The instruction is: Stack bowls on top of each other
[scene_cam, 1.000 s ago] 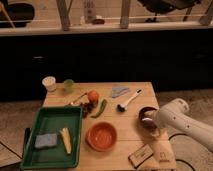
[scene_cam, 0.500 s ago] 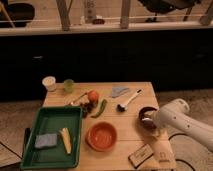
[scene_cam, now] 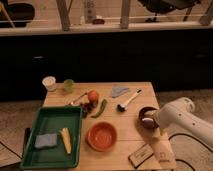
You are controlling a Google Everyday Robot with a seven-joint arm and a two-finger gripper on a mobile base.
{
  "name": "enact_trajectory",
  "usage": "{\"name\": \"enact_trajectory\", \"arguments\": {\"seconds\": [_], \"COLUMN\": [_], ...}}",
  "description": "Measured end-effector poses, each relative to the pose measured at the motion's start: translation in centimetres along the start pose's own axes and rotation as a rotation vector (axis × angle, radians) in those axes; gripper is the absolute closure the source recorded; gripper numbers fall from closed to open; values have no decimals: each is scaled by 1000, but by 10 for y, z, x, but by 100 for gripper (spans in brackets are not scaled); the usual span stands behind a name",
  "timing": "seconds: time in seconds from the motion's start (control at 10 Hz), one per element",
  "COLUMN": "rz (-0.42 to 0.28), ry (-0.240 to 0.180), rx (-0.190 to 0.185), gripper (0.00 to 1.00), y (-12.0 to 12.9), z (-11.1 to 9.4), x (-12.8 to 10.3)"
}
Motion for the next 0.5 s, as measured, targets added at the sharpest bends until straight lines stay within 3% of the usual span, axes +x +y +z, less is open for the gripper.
{"name": "enact_trajectory", "arguments": {"seconds": [0.3, 0.5], "rz": [-11, -23], "ry": [-30, -39], "rx": [1, 4], "gripper": [22, 39], "y": [6, 11], "z": [-6, -10], "x": [8, 13]}}
